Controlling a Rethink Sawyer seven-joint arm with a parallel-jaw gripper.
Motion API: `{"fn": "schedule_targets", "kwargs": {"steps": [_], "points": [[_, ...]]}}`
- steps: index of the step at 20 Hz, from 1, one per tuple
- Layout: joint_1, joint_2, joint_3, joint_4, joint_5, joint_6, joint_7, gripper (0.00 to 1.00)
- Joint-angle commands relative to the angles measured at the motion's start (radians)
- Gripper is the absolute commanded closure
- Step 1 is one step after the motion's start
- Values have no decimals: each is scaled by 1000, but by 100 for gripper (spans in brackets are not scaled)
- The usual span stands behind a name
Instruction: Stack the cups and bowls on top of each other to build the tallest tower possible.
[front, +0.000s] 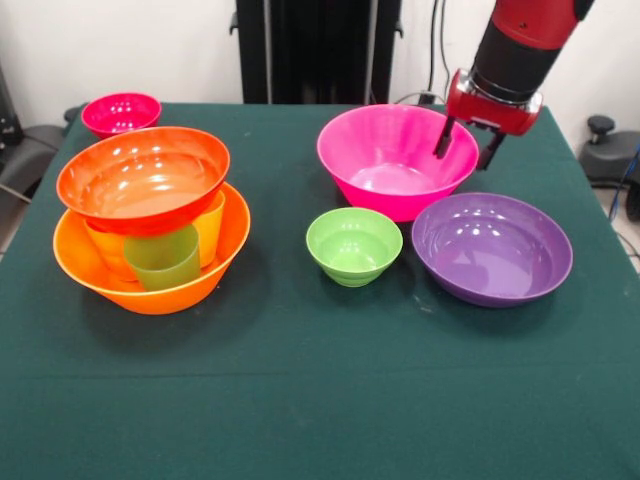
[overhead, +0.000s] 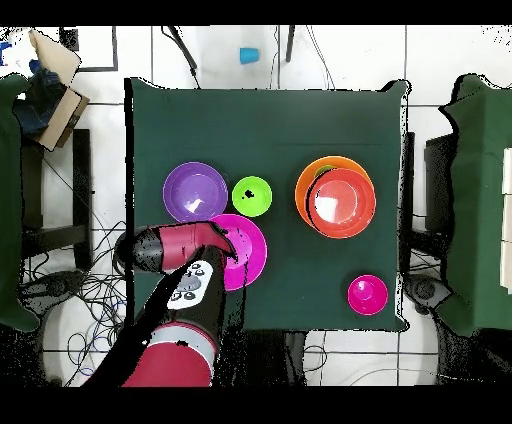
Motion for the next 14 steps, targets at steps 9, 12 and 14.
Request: {"fn": "schedule_targets", "kwargs": {"steps": [9,12,14], "points": [[16,61,-2,-90,-19,-1,99,0],[12,58,1,-89,-19,4,89,0],[8,55,8,-86,-19,3,82,0]]}}
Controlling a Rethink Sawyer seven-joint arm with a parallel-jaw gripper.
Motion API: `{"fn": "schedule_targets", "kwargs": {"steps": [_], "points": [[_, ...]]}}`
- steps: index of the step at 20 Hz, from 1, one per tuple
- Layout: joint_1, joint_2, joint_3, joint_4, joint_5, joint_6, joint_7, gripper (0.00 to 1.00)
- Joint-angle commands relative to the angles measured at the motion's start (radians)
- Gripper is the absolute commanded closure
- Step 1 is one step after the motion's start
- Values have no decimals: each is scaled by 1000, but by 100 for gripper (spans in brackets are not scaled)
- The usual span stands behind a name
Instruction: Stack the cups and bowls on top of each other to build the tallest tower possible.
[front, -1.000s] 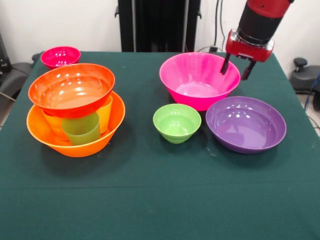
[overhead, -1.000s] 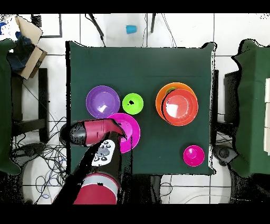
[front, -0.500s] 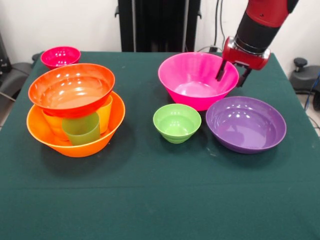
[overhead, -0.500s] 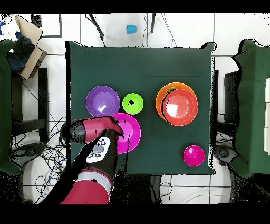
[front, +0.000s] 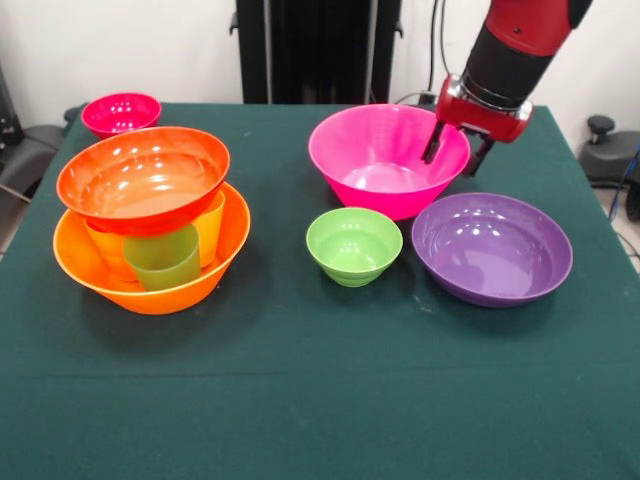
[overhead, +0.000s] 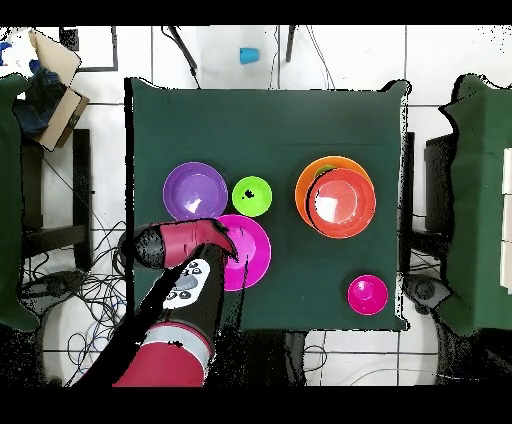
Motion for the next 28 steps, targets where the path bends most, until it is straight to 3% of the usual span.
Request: {"fn": "schedule_targets", "kwargs": {"steps": [1,11,12,15,22,28], "points": [[-15,30,58,-55,-17,3,80,0],[-11,33,62,-33,-21,-44,88,0],[-13,32,64,-30,-22,-54,88,100],[-21,27,68,-22,-2,-53,107,100],[-51,-42,23,-77,14,212,73,100],[-110,-65,11,-169,-37,379,-15,100]]}}
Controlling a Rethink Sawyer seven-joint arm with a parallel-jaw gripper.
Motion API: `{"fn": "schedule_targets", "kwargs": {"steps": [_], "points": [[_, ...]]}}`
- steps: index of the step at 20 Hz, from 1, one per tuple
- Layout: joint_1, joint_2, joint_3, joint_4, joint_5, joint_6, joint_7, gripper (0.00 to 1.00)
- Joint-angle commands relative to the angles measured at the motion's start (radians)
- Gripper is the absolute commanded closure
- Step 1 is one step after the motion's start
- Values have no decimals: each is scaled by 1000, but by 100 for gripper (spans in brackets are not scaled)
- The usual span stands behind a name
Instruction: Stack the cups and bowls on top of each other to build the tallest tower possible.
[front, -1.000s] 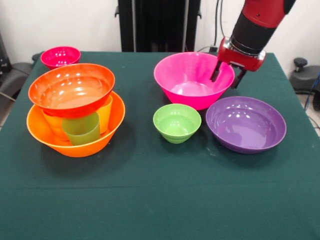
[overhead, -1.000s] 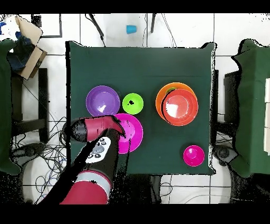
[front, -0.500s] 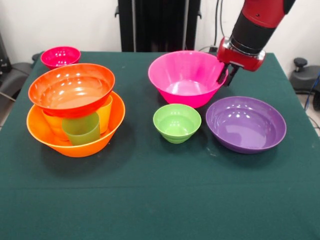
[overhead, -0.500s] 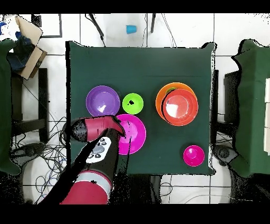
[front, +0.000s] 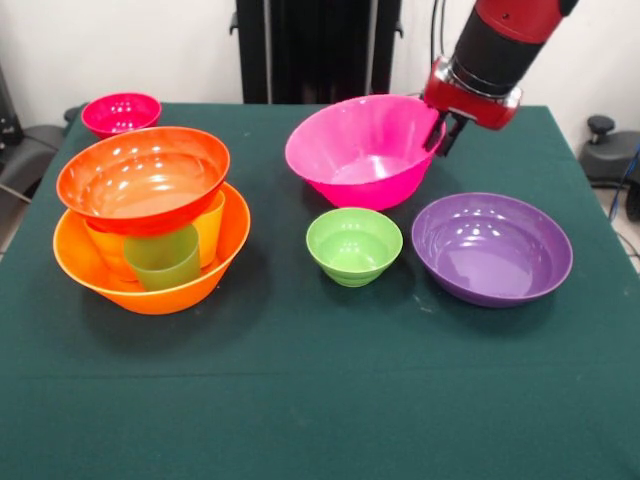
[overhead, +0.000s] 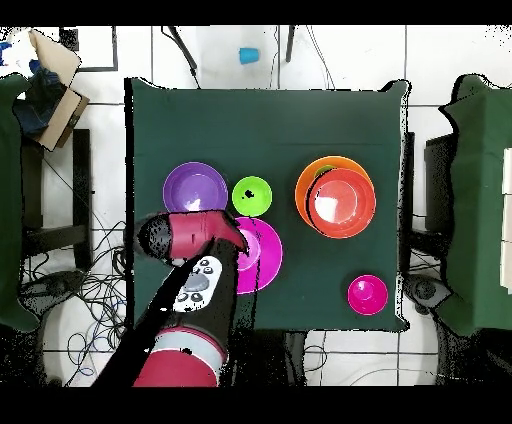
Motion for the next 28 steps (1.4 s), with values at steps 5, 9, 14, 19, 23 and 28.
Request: {"fn": "schedule_targets", "kwargs": {"steps": [5,9,14,19,23,28], "points": [[-88,-65,5,-215,-95,379,-65,100],[-97,-90,-4,-271,-142,473,-99,100],[-127,-103,4,-332,-194,543,-148,100],[-162,-119,29,-410,-224,656,-199,100],[-185,-139,59,-439,-222,736,-226,100],[-193,-158,80,-469,-218,808,-228,100]]}}
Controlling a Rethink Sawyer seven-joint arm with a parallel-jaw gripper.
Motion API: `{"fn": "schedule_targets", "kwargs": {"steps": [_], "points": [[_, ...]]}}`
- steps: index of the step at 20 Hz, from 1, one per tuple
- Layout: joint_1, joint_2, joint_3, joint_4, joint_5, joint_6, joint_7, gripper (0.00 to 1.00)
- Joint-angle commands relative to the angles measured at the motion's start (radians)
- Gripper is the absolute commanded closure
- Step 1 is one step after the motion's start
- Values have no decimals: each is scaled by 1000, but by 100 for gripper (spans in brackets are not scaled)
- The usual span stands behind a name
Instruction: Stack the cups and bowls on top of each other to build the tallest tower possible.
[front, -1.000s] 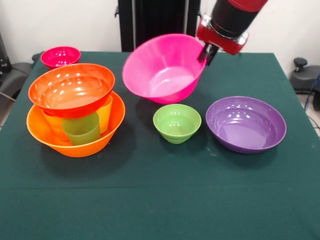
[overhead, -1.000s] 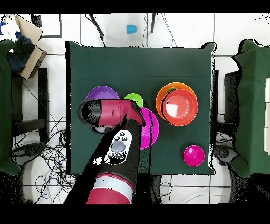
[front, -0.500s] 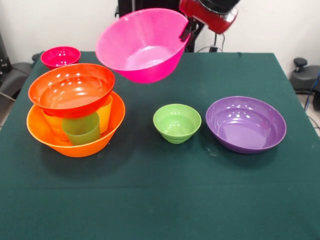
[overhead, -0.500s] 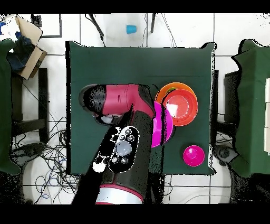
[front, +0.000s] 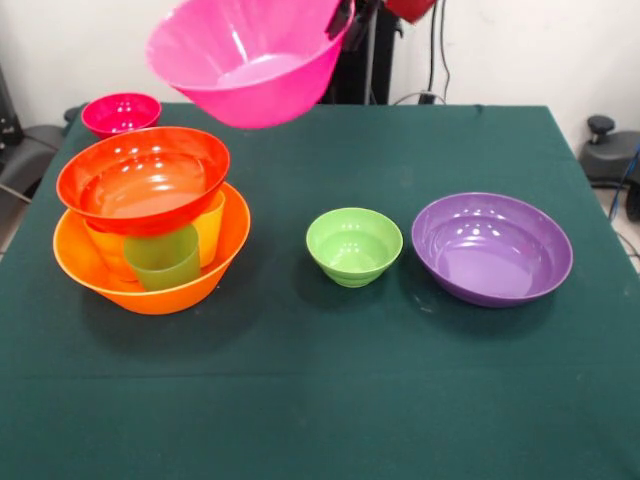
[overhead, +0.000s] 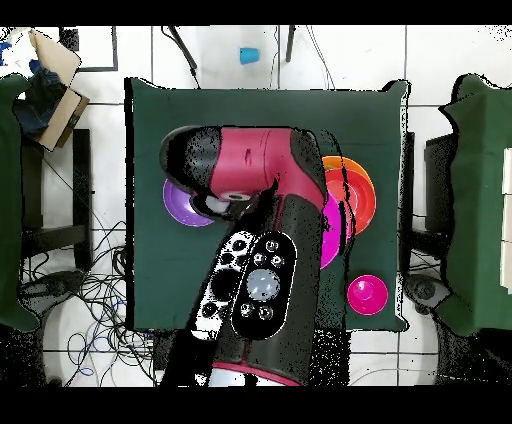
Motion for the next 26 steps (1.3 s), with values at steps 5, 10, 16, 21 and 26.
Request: {"fn": "schedule_targets", "kwargs": {"steps": [5,10,16,21,26], "points": [[-46,-28,136,-129,-93,222,-273,100],[-56,-57,160,-103,-68,275,-273,100],[-57,-90,174,-90,-78,300,-267,100],[-85,-62,185,-190,-126,297,-297,100],[-103,-20,191,-269,-178,207,-294,100]]}}
